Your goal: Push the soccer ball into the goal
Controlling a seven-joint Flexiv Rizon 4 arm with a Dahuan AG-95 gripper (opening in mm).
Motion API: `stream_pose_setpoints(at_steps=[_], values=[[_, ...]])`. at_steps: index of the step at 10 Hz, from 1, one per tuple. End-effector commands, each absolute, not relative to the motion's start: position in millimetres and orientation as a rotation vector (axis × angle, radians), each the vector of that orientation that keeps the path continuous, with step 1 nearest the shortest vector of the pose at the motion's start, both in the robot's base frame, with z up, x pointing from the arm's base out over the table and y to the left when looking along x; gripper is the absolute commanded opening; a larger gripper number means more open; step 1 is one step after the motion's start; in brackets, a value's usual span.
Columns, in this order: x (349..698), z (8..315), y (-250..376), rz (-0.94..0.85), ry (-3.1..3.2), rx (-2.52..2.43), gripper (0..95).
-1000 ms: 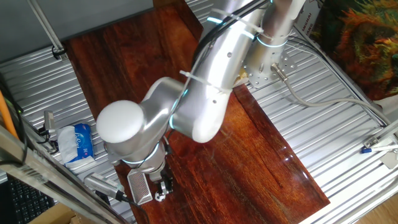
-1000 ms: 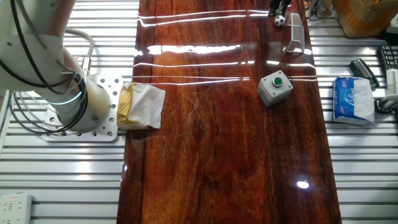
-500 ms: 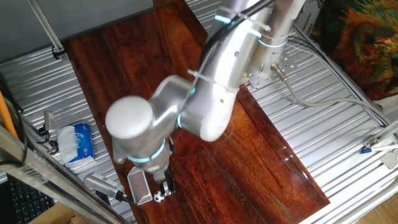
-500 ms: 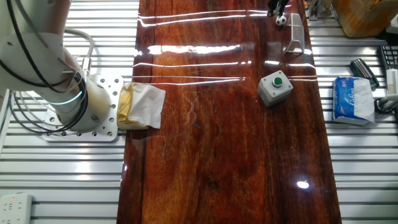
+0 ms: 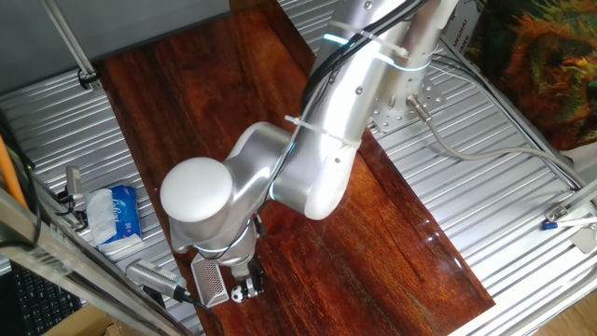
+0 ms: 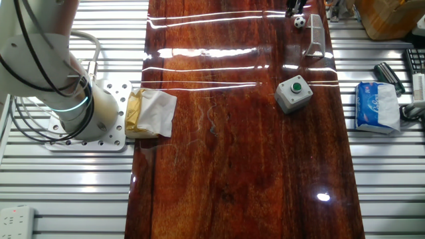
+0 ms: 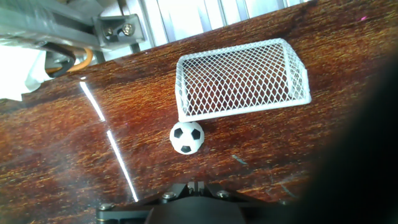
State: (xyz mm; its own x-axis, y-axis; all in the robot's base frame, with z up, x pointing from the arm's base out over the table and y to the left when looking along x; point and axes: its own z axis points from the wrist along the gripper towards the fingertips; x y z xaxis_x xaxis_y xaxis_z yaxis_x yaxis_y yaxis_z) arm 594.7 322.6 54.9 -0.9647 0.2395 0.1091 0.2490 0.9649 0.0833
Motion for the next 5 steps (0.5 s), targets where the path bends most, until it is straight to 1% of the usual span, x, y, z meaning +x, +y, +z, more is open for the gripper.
stream_pose_setpoints(at_steps=[1,2,3,4,5], values=[[595.3,54.5,322.9,-0.14,-3.017,-0.32,0.0],[595.3,54.5,322.9,0.023,-3.04,-0.077,0.0],[595.3,54.5,322.9,0.248,-3.016,0.194,0.0],[595.3,54.5,322.9,0.335,-2.964,0.419,0.0],[595.3,54.5,322.9,0.258,-2.974,0.437,0.0]])
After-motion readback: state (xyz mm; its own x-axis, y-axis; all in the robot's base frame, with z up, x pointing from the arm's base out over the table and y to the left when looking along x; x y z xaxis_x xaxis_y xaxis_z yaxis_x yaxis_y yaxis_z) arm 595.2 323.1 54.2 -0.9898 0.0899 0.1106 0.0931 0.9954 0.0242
